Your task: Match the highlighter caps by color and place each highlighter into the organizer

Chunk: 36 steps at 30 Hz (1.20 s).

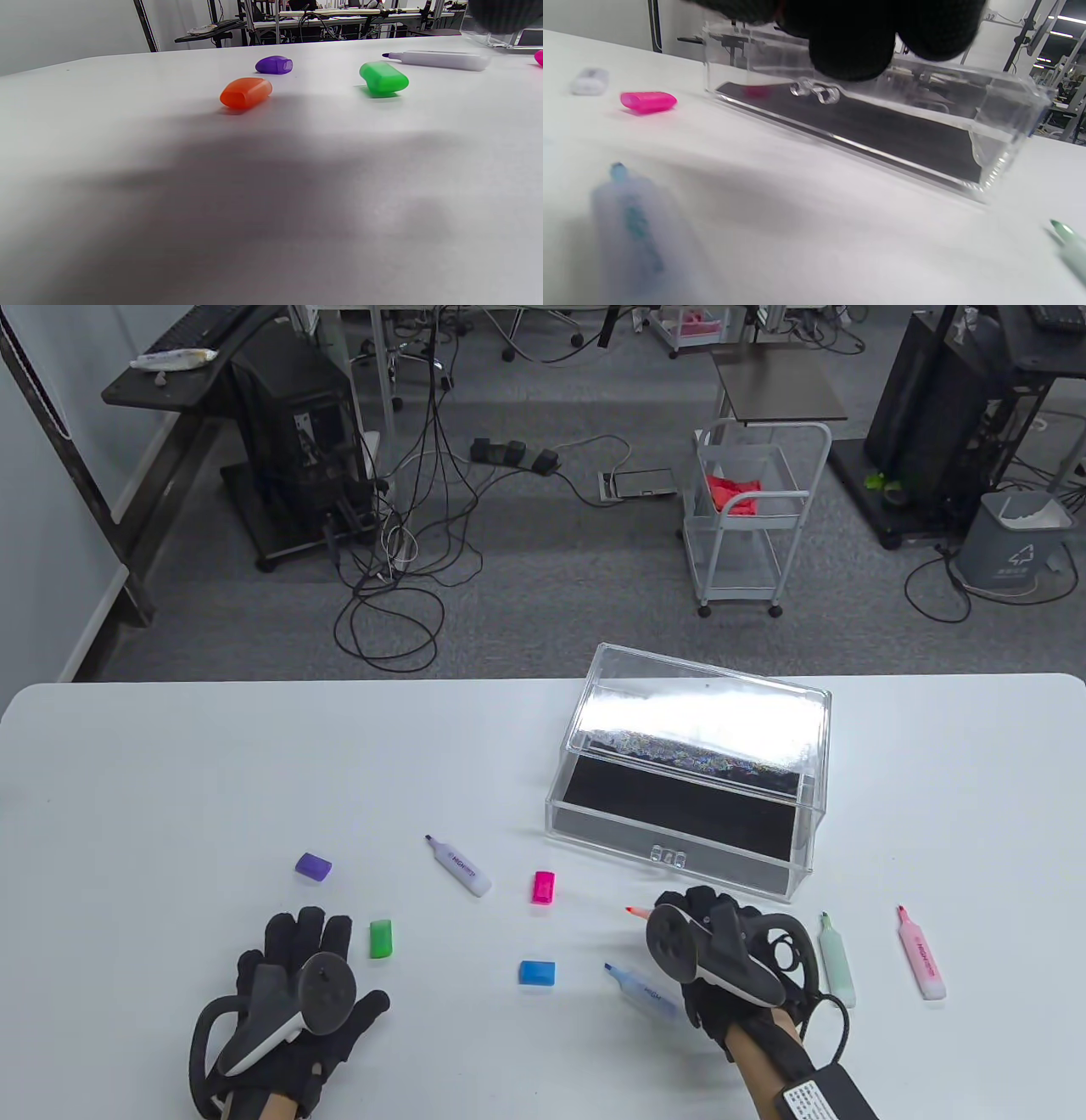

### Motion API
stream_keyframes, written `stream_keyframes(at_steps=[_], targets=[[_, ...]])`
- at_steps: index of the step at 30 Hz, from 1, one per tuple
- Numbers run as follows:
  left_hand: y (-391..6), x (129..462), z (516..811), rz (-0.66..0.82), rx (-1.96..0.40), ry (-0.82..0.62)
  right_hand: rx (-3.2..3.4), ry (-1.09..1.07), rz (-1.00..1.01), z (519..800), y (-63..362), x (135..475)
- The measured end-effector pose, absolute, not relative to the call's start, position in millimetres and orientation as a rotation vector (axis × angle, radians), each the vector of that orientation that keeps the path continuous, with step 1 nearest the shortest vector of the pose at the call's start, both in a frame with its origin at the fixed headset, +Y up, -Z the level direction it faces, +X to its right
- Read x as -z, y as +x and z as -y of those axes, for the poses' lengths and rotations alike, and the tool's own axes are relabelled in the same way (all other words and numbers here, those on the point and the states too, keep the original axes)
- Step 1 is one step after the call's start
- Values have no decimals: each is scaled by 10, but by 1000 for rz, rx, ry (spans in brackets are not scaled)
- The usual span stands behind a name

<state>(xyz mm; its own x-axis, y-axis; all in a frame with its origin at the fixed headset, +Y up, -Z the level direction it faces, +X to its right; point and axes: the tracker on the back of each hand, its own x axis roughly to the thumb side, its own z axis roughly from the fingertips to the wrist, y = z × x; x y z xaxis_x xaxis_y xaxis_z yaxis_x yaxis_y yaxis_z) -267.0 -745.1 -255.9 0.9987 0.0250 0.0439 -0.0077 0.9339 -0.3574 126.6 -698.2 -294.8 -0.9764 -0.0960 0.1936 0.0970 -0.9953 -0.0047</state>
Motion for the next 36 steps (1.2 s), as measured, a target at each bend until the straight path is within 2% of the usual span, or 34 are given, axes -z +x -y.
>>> stream_keyframes(at_steps=[4, 9, 18, 23, 28, 32, 36], targets=[[-2668, 2566, 7458, 55, -23, -361, 3052, -316, -51, 6907, 1051, 2879], [-2659, 2569, 7460, 57, -9, -364, 3109, -340, -78, 6956, 853, 2834], [-2646, 2570, 7451, 65, -9, -361, 3183, -303, -94, 7101, 828, 2827], [-2744, 2548, 7293, 70, -146, -334, 3202, -290, -81, 7111, 844, 2826], [-2921, 2550, 6922, 81, -345, -254, 3196, -279, -92, 7112, 806, 2832], [-3081, 2639, 6773, 5, -321, -242, 3207, -271, -92, 7110, 830, 2832], [-3203, 2818, 6972, -155, -190, -306, 3220, -252, -82, 7131, 868, 2848]])
